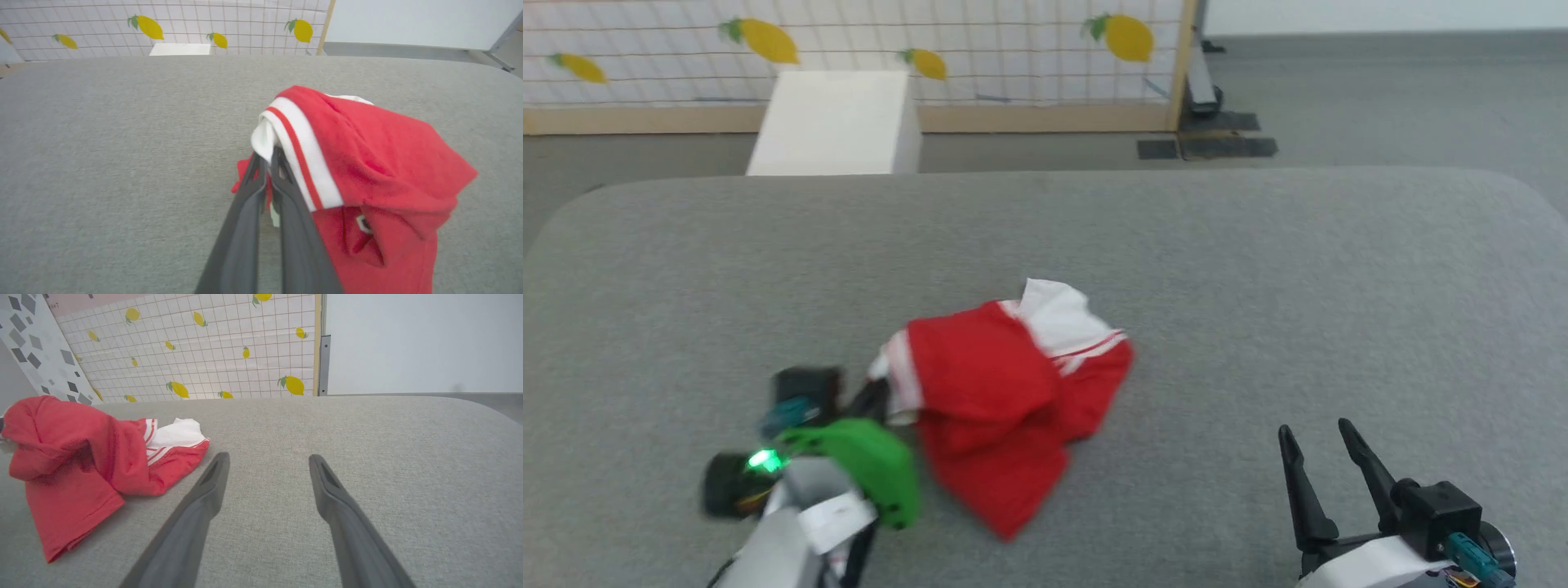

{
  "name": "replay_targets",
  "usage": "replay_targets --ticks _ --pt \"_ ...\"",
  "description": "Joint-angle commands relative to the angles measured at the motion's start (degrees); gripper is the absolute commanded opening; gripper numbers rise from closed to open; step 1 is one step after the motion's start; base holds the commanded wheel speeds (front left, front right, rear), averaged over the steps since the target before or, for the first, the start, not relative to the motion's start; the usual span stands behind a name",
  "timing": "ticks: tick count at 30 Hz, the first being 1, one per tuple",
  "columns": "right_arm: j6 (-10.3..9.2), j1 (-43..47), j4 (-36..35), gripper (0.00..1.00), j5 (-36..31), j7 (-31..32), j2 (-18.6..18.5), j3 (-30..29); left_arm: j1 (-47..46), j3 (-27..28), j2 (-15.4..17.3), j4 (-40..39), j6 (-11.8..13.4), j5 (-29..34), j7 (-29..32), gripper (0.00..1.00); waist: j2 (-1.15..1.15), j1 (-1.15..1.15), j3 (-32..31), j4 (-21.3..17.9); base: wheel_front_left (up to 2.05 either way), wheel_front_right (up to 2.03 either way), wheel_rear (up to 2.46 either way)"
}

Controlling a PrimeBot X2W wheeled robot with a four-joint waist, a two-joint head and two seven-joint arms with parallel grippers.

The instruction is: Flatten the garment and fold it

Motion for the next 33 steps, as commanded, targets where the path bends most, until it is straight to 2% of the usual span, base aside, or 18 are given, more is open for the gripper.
replay_targets --ticks 1,6,7,8,13,19,21,27,33 --pt "-0.1 0.46 0.18 1.0 0.25 -0.34 0.02 0.03 1.68 1.56 0.65 0.13 1.23 -1.0 -0.85 0.0 0.0 0.0 -1.2 2.28 0.0 0.0 0.0" --pt "-0.1 0.33 0.89 1.0 0.09 -0.34 0.02 0.28 5.67 2.77 1.44 5.22 2.33 -2.53 0.78 0.0 0.0 0.0 -0.46 3.3 0.0 0.0 0.0" --pt "-0.1 0.23 1.04 1.0 0.03 -0.34 0.02 0.26 5.99 2.58 1.31 6.21 2.38 -2.57 0.89 0.37 0.0 0.0 -0.33 3.41 0.0 0.0 0.0" --pt "-0.1 0.12 1.17 1.0 -0.01 -0.34 0.02 0.17 6.14 2.44 1.01 7.24 2.43 -2.63 0.6 1.0 0.0 0.0 -0.16 3.59 0.0 0.0 0.0" --pt "-0.1 -0.38 1.74 1.0 -0.07 -0.34 0.02 -0.33 5.26 2.08 -0.01 9.84 2.56 -1.89 -4.38 1.0 0.0 0.0 0.01 4.46 0.0 0.0 0.0" --pt "-0.1 -0.64 2.09 1.0 -0.28 -0.34 0.02 -1.09 3.53 1.77 -0.85 8.54 1.87 0.47 -17.97 1.0 0.0 0.0 -1.18 6.23 0.0 0.0 0.0" --pt "-0.1 -0.84 1.98 1.0 -0.42 -0.34 0.02 -1.2 3.45 1.66 -1.04 7.67 1.93 1.82 -20.78 1.0 0.0 0.0 -1.74 7.06 0.0 0.0 0.0" --pt "-0.1 -3.48 1.66 1.0 -1.01 2.34 -0.02 1.29 5.54 0.58 -1.74 -0.38 1.35 8.59 -22.01 1.0 0.0 0.0 -2.04 10.26 0.0 0.0 0.0" --pt "-0.1 -11.33 3.11 1.0 2.45 13.67 -4.82 8.24 8.45 -1.81 -2.53 -3.77 0.39 14.37 -22.03 1.0 0.0 0.0 0.07 14.78 0.0 0.0 0.0"
